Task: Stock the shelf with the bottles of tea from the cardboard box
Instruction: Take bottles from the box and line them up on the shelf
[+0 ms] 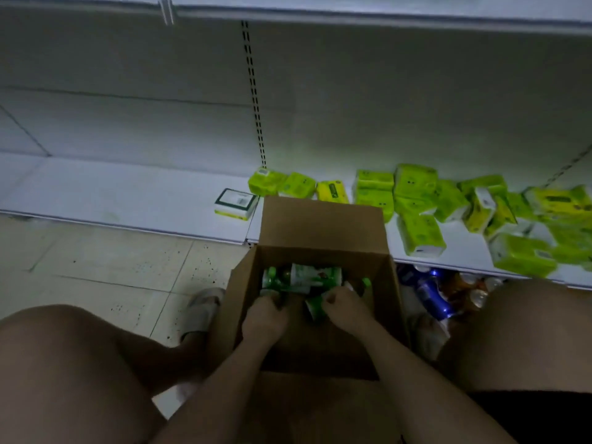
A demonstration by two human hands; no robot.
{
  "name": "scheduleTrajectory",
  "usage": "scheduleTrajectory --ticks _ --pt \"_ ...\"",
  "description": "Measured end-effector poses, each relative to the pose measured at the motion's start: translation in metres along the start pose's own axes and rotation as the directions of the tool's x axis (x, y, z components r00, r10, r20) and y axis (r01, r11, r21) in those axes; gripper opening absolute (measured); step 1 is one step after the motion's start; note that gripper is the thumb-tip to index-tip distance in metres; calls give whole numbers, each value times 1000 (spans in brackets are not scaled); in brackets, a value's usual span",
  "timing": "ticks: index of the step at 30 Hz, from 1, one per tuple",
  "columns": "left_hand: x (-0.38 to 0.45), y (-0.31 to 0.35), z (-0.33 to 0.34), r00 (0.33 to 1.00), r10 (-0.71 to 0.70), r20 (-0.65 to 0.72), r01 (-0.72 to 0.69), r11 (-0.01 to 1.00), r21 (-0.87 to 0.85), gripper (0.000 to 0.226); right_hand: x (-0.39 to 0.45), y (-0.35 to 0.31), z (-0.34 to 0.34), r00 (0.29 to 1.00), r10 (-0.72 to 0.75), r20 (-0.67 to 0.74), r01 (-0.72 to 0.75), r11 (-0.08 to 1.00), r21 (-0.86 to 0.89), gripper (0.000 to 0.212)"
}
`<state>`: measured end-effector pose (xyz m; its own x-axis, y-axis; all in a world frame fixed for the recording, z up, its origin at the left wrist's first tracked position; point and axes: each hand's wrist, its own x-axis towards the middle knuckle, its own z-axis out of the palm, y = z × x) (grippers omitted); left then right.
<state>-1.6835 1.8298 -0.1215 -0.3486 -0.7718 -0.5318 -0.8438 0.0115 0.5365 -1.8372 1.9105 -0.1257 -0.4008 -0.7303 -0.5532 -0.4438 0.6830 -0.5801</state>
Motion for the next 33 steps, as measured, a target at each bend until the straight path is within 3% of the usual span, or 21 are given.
scheduleTrajectory --ticks 4,8,12,16,20,24,27,30,33 --pt "42 -47 32 987 -150 49 147 987 69 36 19 9 11 1000 29 -4 -29 997 -71 33" --pt "69 -50 34 980 -193 49 191 981 38 31 57 8 13 999 9 -37 -14 990 -142 32" --pt "90 -59 58 962 -253 106 252 967 17 35 101 17 29 987 -100 -129 61 959 -276 49" --pt "93 -75 89 903 -384 192 394 919 -18 60 136 23 50 967 -212 -140 136 896 -422 67" --pt "101 -92 93 949 -299 99 287 950 124 46 161 29 63 977 -196 -83 134 869 -476 78" --pt "110 -92 84 965 -91 246 0 938 346 62 168 24 62 980 -181 -87 84 762 -642 73" --pt "110 -81 88 919 49 390 -291 752 591 76 164 25 64 983 -168 -80 68 725 -686 71" --pt "109 -72 97 894 110 434 -398 637 660 68 152 39 69 981 -162 -110 54 763 -644 68" --pt "110 -66 105 859 166 485 -498 492 714 63 131 57 68 988 -52 -143 -29 860 -509 64"
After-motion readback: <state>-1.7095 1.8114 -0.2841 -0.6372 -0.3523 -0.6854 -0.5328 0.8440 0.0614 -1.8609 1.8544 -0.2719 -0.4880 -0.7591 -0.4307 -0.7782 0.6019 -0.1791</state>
